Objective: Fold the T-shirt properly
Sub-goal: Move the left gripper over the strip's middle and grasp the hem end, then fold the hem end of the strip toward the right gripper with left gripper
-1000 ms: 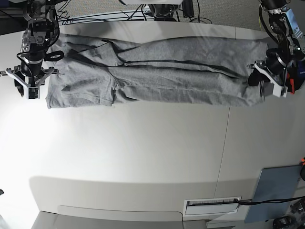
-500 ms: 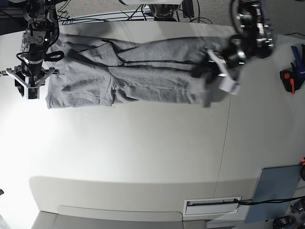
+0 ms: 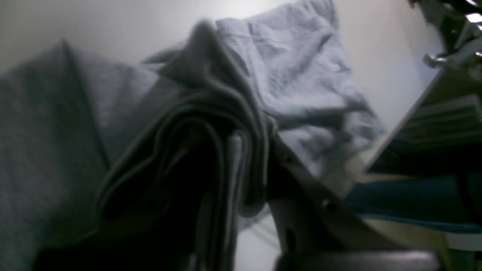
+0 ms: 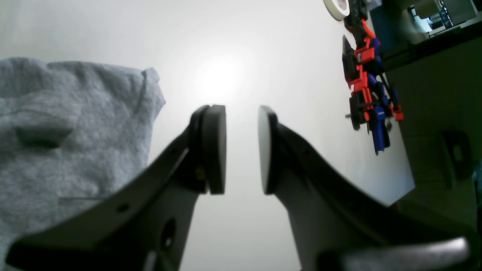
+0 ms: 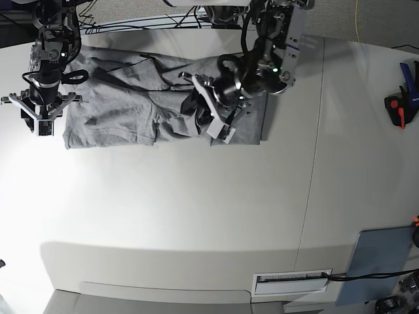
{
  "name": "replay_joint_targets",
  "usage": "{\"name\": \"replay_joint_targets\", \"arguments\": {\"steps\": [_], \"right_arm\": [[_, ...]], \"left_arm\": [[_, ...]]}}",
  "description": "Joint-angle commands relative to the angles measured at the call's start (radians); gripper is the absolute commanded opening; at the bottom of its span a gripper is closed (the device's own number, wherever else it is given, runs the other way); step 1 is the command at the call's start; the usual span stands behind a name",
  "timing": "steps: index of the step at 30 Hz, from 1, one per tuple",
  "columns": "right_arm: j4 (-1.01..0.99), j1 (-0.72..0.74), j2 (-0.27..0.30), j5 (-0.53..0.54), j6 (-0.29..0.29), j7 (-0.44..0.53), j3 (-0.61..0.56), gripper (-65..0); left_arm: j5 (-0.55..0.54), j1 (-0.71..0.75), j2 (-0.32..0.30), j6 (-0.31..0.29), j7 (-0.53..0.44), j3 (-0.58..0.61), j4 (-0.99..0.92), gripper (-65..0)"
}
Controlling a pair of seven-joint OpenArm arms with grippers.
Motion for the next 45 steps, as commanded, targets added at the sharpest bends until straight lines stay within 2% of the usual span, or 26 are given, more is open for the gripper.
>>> {"name": "replay_joint_targets", "arguments": {"steps": [1, 6, 7, 9, 10, 11, 14, 17, 21, 24, 26, 29, 31, 34, 37, 41, 42, 45], "right_arm": [[0.014, 0.005, 0.014, -0.017, -0.011, 0.015, 0.01, -49.7], [0.014, 0.005, 0.014, -0.017, -0.011, 0.015, 0.01, -49.7], [0.014, 0.005, 0.014, -0.017, -0.011, 0.015, 0.01, -49.7], [0.014, 0.005, 0.014, -0.017, -0.011, 0.015, 0.01, -49.7], [0.014, 0.005, 0.014, -0.016, -0.011, 0.015, 0.01, -49.7], [0.014, 0.005, 0.014, -0.016, -0.011, 0.015, 0.01, -49.7], [0.014, 0.005, 0.014, -0.016, -0.011, 0.014, 0.01, -49.7], [0.014, 0.005, 0.014, -0.017, -0.011, 0.015, 0.01, -49.7], [0.014, 0.005, 0.014, -0.016, -0.011, 0.015, 0.01, -49.7], [0.014, 0.005, 0.014, -0.016, -0.011, 0.016, 0.01, -49.7], [0.014, 0.005, 0.014, -0.016, -0.011, 0.016, 0.01, -49.7], [0.014, 0.005, 0.014, -0.013, -0.011, 0.019, 0.01, -49.7], [0.014, 0.005, 0.014, -0.011, -0.011, 0.019, 0.01, -49.7], [0.014, 0.005, 0.014, -0.009, -0.011, 0.019, 0.01, -49.7], [0.014, 0.005, 0.014, -0.009, -0.011, 0.019, 0.01, -49.7], [0.014, 0.005, 0.014, -0.009, -0.011, 0.018, 0.01, -49.7], [0.014, 0.005, 0.014, -0.01, -0.011, 0.016, 0.01, -49.7], [0.014, 0.005, 0.014, -0.01, -0.011, 0.015, 0.01, -49.7]], "left_arm": [[-0.01, -0.013, 0.01, 0.003, -0.031, 0.012, 0.016, -65.0], [-0.001, -0.018, 0.01, -0.003, -0.031, 0.018, 0.015, -65.0], [-0.005, -0.018, 0.01, -0.016, -0.031, 0.018, 0.015, -60.1], [-0.037, -0.018, 0.01, -0.078, -0.032, 0.018, 0.015, -41.3], [-0.066, -0.018, 0.01, -0.108, -0.038, 0.018, 0.015, -34.0], [-0.098, -0.018, 0.01, -0.135, -0.048, 0.018, 0.015, -31.5], [-0.161, -0.027, 0.01, -0.204, -0.079, 0.018, 0.015, -31.5], [-0.159, -0.058, 0.009, -0.217, -0.074, 0.011, 0.015, -31.5], [-0.11, -0.083, 0.002, -0.274, 0.0, -0.041, 0.017, -31.6], [-0.107, -0.083, 0.002, -0.379, 0.084, -0.098, 0.017, -31.7], [-0.161, -0.083, -0.014, -0.451, 0.151, -0.119, 0.017, -31.7], [-0.309, -0.074, -0.069, -0.522, 0.225, -0.114, 0.024, -31.8], [-0.363, -0.059, -0.101, -0.522, 0.254, -0.104, 0.039, -31.8], [-0.37, -0.024, -0.138, -0.522, 0.251, -0.069, 0.056, -31.9], [-0.28, 0.009, -0.158, -0.522, 0.231, -0.007, 0.056, -32.0], [0.046, 0.045, -0.186, -0.522, 0.023, 0.094, 0.056, -32.0], [0.126, 0.047, -0.196, -0.51, -0.024, 0.12, 0.056, -32.0], [0.357, 0.043, -0.232, -0.399, -0.09, 0.199, 0.056, -32.0]]}}
